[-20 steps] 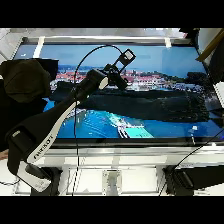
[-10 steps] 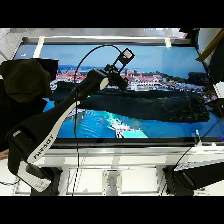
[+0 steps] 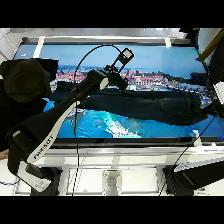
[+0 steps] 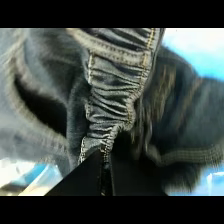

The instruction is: Fold the clothes and pants, and hang the long-sleeved shirts on hangers.

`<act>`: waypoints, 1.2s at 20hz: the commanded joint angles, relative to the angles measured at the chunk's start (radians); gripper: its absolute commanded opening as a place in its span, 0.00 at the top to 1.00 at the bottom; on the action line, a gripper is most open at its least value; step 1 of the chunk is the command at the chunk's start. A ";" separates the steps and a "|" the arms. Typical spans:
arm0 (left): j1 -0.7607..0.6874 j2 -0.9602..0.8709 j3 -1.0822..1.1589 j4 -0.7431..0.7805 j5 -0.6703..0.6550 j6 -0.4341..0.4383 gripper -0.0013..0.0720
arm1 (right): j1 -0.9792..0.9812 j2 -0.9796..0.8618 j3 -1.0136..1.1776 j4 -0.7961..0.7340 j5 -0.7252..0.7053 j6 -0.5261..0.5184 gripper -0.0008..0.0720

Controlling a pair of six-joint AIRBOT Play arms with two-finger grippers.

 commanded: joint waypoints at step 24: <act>-0.001 0.001 0.000 0.000 -0.191 -0.015 0.19 | -0.157 0.291 -0.102 -0.277 -0.058 0.145 0.20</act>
